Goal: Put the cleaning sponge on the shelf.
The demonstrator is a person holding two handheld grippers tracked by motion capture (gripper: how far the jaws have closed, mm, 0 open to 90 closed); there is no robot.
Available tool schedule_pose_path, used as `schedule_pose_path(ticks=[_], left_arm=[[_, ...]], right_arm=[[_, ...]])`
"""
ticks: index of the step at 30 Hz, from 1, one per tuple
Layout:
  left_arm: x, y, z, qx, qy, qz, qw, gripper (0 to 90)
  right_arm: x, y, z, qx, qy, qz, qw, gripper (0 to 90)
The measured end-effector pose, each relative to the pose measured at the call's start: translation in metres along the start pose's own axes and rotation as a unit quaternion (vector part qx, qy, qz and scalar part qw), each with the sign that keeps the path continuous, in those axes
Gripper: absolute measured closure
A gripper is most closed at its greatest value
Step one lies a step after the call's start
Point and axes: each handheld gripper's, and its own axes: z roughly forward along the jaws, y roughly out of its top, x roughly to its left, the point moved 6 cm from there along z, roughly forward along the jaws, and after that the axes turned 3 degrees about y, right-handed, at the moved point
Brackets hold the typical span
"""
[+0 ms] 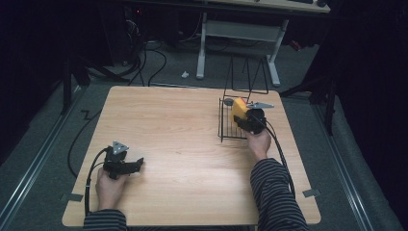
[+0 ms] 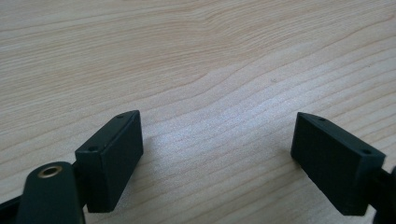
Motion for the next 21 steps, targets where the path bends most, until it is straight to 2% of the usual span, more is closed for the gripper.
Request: schedule_pose_path(ticks=[21], left_arm=[[0.0,0.0,0.0,0.0,0.0,0.0,1.0,17.3]], right_arm=[[0.0021,-0.0066,0.0093,0.015,-0.002,-0.01,0.9998,58.2]])
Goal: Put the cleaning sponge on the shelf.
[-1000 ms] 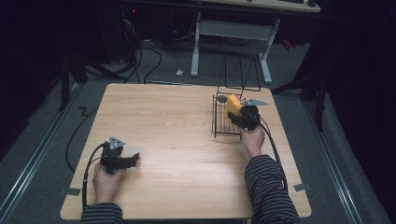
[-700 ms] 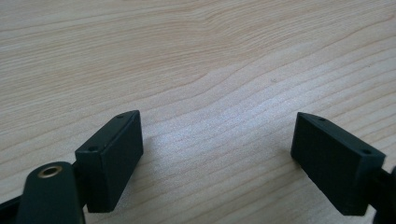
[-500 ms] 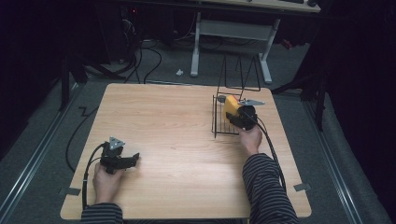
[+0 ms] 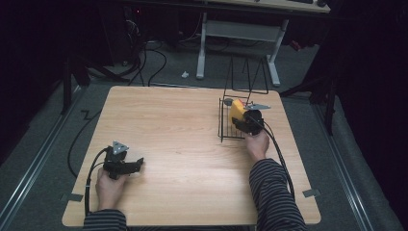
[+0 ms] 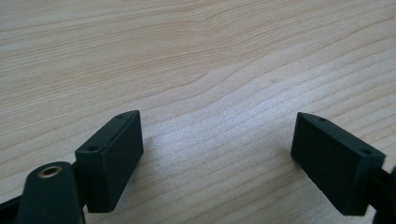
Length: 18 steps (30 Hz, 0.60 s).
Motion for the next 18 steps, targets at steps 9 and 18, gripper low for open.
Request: schedule_pose_path(ticks=[9,18], left_arm=[[0.0,0.0,0.0,0.0,0.0,0.0,1.0,17.4],[0.0,0.0,0.0,0.0,0.0,0.0,1.0,17.3]], right_arm=[[-0.0012,-0.0023,0.0002,0.003,-0.003,0.001,1.0,48.1],[0.0004,0.0002,-0.008,-0.004,0.006,0.013,0.9999,29.9]])
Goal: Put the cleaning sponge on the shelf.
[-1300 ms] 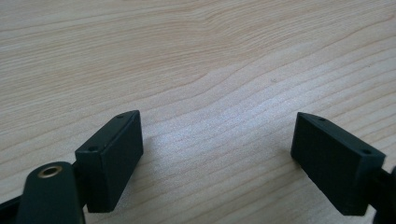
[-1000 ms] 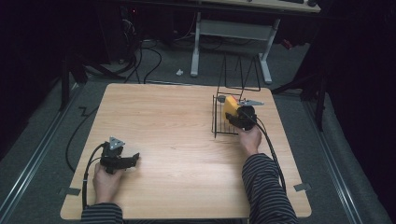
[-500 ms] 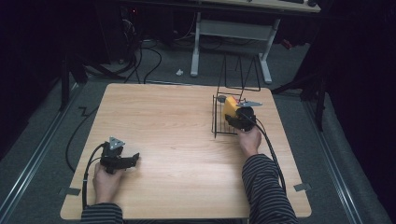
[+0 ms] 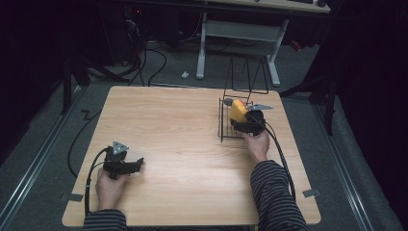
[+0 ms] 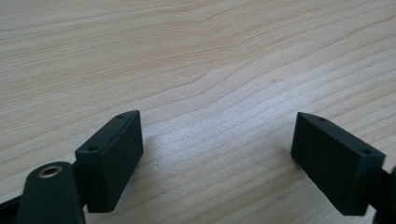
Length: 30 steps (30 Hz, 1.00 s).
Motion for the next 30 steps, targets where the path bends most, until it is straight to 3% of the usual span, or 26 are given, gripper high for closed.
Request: schedule_pose_path(ticks=[14,30], left_arm=[[0.0,0.0,0.0,0.0,0.0,0.0,1.0,17.4],[0.0,0.0,0.0,0.0,0.0,0.001,1.0,17.3]], right_arm=[[0.005,0.003,-0.018,-0.01,0.011,0.006,0.9999,20.3],[0.003,-0.001,-0.041,-0.024,0.01,0.006,0.9997,20.3]])
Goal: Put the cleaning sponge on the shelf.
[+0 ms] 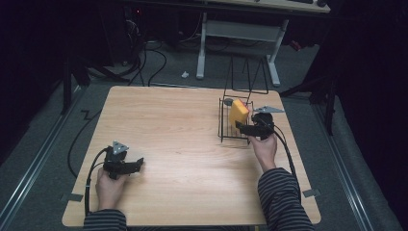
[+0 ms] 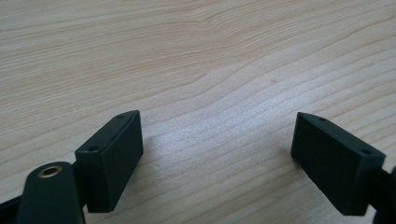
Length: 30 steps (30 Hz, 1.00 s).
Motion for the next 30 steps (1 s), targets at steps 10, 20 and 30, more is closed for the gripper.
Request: schedule_pose_path(ticks=[10,20,30], left_arm=[[0.0,0.0,0.0,0.0,0.0,-0.001,1.0,17.3],[0.0,0.0,0.0,0.0,0.0,0.0,1.0,17.3],[0.0,0.0,0.0,0.001,0.0,0.0,1.0,17.3]], right_arm=[[-0.003,-0.003,-0.018,-0.013,-0.001,0.006,0.9999,22.1],[0.002,0.0,-0.038,-0.026,0.002,-0.006,0.9996,22.4],[0.004,0.003,-0.055,-0.034,0.004,-0.01,0.9994,24.1]])
